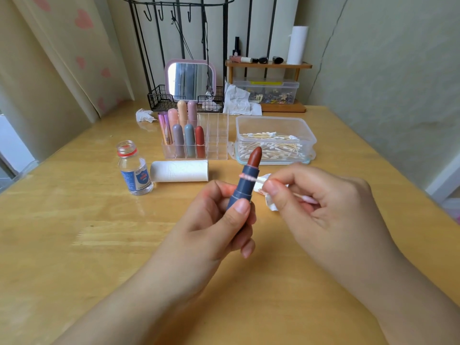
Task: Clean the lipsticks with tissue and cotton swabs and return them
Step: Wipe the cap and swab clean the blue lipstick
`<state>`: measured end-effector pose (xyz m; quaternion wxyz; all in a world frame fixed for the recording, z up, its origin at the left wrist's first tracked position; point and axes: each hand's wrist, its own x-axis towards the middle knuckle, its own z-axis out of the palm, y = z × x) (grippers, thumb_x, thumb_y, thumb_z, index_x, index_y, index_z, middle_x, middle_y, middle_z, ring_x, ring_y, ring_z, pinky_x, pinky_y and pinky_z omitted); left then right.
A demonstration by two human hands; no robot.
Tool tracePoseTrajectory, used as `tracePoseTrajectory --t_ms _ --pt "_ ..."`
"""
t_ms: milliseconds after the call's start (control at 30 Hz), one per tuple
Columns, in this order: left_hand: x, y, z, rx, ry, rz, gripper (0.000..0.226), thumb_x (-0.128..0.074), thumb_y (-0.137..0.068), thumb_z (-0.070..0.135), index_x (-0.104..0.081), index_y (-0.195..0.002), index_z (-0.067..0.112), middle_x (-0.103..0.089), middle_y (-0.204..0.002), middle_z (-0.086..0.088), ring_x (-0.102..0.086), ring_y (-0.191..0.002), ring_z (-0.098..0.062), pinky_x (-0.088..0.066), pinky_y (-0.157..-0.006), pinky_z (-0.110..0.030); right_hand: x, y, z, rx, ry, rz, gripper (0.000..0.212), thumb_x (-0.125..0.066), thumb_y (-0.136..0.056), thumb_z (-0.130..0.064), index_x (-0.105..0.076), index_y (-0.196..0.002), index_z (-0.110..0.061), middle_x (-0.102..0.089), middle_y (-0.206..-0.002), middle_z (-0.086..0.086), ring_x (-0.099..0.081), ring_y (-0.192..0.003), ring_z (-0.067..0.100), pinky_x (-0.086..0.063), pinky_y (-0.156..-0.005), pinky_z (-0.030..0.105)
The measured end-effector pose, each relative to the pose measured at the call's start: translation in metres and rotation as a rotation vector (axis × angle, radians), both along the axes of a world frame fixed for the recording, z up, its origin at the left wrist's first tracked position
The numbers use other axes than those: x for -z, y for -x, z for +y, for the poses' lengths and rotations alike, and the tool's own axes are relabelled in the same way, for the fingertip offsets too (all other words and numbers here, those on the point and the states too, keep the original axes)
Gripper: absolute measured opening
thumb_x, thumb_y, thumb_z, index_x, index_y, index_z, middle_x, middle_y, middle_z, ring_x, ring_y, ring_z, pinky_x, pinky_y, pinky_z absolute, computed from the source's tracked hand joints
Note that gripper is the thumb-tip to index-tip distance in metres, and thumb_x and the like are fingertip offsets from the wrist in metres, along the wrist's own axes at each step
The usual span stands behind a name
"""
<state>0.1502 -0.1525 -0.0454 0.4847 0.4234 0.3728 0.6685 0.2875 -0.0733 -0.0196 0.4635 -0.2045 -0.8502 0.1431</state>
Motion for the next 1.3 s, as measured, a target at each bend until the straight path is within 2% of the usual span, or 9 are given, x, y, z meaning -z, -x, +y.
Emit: tracePoseTrajectory --t_ms 100,233,433,600,733,867,1033,1133,1300 --pt "0.001 -0.001 0.0 -0.016 0.0 0.022 0.017 -0.052 -0.081 0.017 -0.045 -0.092 0.006 -0.052 -0.068 -0.002 -0.037 -0.052 -0.015 -0.043 -0.052 -0.023 -0.001 0.0 0.001 0.022 -0.018 0.007 0.019 -0.056 -0.088 -0.023 -0.064 -0.072 -0.014 -0.043 -0.048 -0.006 -0.039 -0.05 0.012 -0.031 -0.048 0.015" --pt "0.003 0.0 0.001 -0.021 -0.009 0.044 0.018 -0.053 -0.082 0.017 -0.045 -0.092 0.005 -0.053 -0.067 0.001 -0.036 -0.053 -0.015 -0.044 -0.052 -0.023 0.001 0.002 -0.002 -0.034 -0.034 -0.073 0.02 -0.057 -0.087 -0.023 -0.065 -0.071 -0.015 -0.042 -0.05 -0.012 -0.038 -0.052 0.003 -0.028 -0.051 0.008" --pt "0.004 0.003 0.001 -0.019 -0.032 0.08 0.028 -0.063 -0.08 0.022 -0.045 -0.095 0.006 -0.052 -0.068 0.003 -0.041 -0.052 -0.011 -0.045 -0.054 -0.023 0.0 0.001 0.0 0.043 -0.056 0.011 0.019 -0.057 -0.088 -0.022 -0.063 -0.071 -0.014 -0.038 -0.049 -0.009 -0.036 -0.051 0.008 -0.029 -0.048 0.013" --pt "0.004 0.003 0.002 -0.026 -0.041 0.09 0.031 -0.063 -0.079 0.022 -0.043 -0.094 0.005 -0.051 -0.065 0.005 -0.041 -0.051 -0.009 -0.045 -0.053 -0.023 0.001 0.003 -0.003 -0.006 -0.081 -0.066 0.019 -0.057 -0.087 -0.021 -0.063 -0.07 -0.014 -0.031 -0.052 -0.013 -0.033 -0.052 0.001 -0.026 -0.052 0.009" --pt "0.005 0.002 0.002 -0.064 -0.041 0.122 0.036 -0.064 -0.076 0.029 -0.044 -0.095 0.006 -0.048 -0.069 0.001 -0.043 -0.051 -0.008 -0.045 -0.053 -0.024 -0.001 0.0 0.0 0.086 -0.104 0.016 0.019 -0.057 -0.087 -0.021 -0.063 -0.07 -0.013 -0.038 -0.05 -0.01 -0.034 -0.053 0.006 -0.028 -0.051 0.011" --pt "0.006 0.002 0.003 -0.086 -0.041 0.164 0.035 -0.065 -0.077 0.028 -0.044 -0.095 0.006 -0.048 -0.065 0.004 -0.044 -0.05 -0.009 -0.046 -0.052 -0.025 0.0 0.002 -0.003 0.028 -0.129 -0.055 0.019 -0.057 -0.085 -0.019 -0.063 -0.068 -0.012 -0.035 -0.051 -0.011 -0.033 -0.055 0.007 -0.028 -0.052 0.012" --pt "0.005 0.002 0.002 -0.093 -0.019 0.191 0.031 -0.057 -0.08 0.02 -0.041 -0.101 0.006 -0.055 -0.065 0.0 -0.047 -0.048 -0.014 -0.046 -0.053 -0.027 0.0 0.002 -0.002 0.059 -0.12 -0.025 0.017 -0.061 -0.085 -0.016 -0.064 -0.069 -0.013 -0.049 -0.051 -0.01 -0.042 -0.055 0.008 -0.033 -0.053 0.011" --pt "0.006 0.003 0.003 -0.108 -0.007 0.191 0.03 -0.059 -0.081 0.025 -0.045 -0.103 0.009 -0.048 -0.066 0.002 -0.044 -0.051 -0.011 -0.044 -0.056 -0.026 0.001 0.002 -0.001 0.071 -0.113 -0.019 0.019 -0.058 -0.086 -0.021 -0.065 -0.071 -0.013 -0.048 -0.051 -0.005 -0.041 -0.055 0.011 -0.032 -0.052 0.013" --pt "0.01 0.008 0.009 -0.04 -0.025 0.043 0.022 -0.049 -0.089 0.029 -0.062 -0.097 0.014 -0.053 -0.068 -0.002 -0.039 -0.053 -0.012 -0.041 -0.055 -0.022 0.001 0.005 -0.003 0.016 -0.107 -0.044 0.019 -0.056 -0.086 -0.021 -0.063 -0.07 -0.014 -0.03 -0.056 -0.022 -0.033 -0.055 -0.001 -0.026 -0.055 0.004"
